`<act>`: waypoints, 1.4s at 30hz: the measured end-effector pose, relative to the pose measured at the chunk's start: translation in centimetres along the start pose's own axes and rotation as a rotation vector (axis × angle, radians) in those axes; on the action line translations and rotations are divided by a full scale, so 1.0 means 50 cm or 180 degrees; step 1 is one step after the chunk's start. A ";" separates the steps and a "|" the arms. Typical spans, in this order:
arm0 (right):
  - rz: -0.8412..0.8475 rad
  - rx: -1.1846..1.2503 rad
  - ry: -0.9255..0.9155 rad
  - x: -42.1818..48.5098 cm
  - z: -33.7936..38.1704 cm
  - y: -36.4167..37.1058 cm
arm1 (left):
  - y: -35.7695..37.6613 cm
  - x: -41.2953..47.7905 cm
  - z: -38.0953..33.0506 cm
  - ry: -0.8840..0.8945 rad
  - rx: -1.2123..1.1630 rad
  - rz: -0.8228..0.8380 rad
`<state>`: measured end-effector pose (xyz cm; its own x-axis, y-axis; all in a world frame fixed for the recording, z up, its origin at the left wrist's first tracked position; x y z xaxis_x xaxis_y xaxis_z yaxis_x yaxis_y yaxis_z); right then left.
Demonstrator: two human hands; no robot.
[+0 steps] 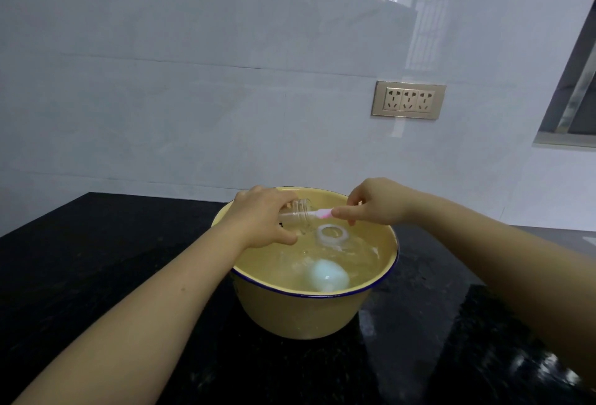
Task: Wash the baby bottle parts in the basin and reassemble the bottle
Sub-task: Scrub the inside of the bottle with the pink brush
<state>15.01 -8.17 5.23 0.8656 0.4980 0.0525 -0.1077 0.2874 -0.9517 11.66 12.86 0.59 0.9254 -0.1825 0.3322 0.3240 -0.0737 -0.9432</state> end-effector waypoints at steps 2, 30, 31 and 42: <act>-0.0089 -0.0250 -0.0050 -0.003 -0.002 -0.003 | -0.002 -0.001 0.000 -0.0079 0.0169 0.0017; -0.2016 0.0381 0.0019 -0.091 0.010 0.009 | -0.008 0.003 0.013 -0.1733 -0.3268 0.1018; -0.2052 0.0433 0.0019 -0.096 0.015 0.009 | -0.008 0.001 0.012 -0.1775 -0.3325 0.1110; -0.1972 -0.1652 -0.0559 -0.135 0.025 0.042 | 0.005 -0.005 0.014 -0.1728 -0.3699 0.1685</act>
<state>8.34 -9.89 3.26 0.6002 0.5066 0.6190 0.6407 0.1588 -0.7512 11.63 13.59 0.28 0.9321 -0.0645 -0.3565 -0.1855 -0.9302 -0.3168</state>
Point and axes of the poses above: each hand's wrist, its own x-axis towards the middle knuckle, its own y-axis out of the palm, z = x × y, the point moved 1 cm from there along x, towards the middle knuckle, and after that the axes turned 8 degrees about x, right-handed, at the moved point
